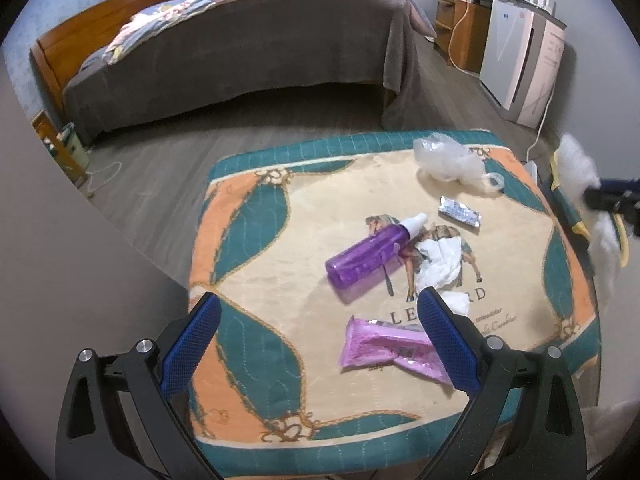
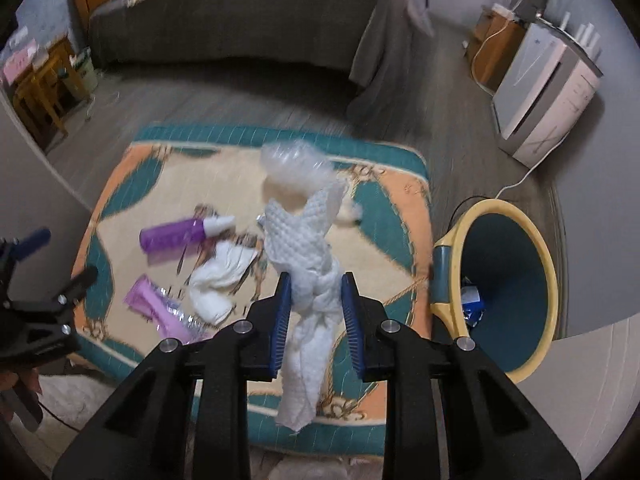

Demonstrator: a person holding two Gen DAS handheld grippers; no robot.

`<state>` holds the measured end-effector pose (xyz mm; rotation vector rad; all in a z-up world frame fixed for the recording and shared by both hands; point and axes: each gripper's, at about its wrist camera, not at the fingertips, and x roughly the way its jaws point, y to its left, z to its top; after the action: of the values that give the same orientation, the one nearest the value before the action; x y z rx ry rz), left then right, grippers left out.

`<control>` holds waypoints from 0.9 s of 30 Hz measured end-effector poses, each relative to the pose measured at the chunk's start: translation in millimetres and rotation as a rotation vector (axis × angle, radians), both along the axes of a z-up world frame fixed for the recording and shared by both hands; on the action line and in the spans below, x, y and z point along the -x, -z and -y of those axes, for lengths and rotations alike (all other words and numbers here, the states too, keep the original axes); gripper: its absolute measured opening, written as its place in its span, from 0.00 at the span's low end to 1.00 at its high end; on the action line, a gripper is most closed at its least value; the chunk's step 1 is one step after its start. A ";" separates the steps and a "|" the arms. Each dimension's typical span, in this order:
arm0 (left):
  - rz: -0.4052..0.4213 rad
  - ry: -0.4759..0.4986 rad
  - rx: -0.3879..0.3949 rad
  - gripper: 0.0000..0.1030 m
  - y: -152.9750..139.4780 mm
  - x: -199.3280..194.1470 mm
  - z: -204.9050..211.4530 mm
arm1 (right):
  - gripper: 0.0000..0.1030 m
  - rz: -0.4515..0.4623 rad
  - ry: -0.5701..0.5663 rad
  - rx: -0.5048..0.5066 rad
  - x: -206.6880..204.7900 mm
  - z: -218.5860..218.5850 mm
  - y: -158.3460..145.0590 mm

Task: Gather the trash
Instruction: 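Grasp the white tissue with the right tool while the left tool grasps the pink wrapper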

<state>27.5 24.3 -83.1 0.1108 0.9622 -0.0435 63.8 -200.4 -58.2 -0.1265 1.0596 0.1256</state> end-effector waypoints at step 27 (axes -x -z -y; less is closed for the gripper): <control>-0.312 0.115 0.184 0.42 92.2 -4.2 52.4 | 0.24 -0.085 0.016 -0.099 -13.4 13.3 24.4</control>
<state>31.8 -28.1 -175.3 -0.0117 1.2573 -0.2612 77.2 -213.7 -82.7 -0.0236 1.1367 0.1702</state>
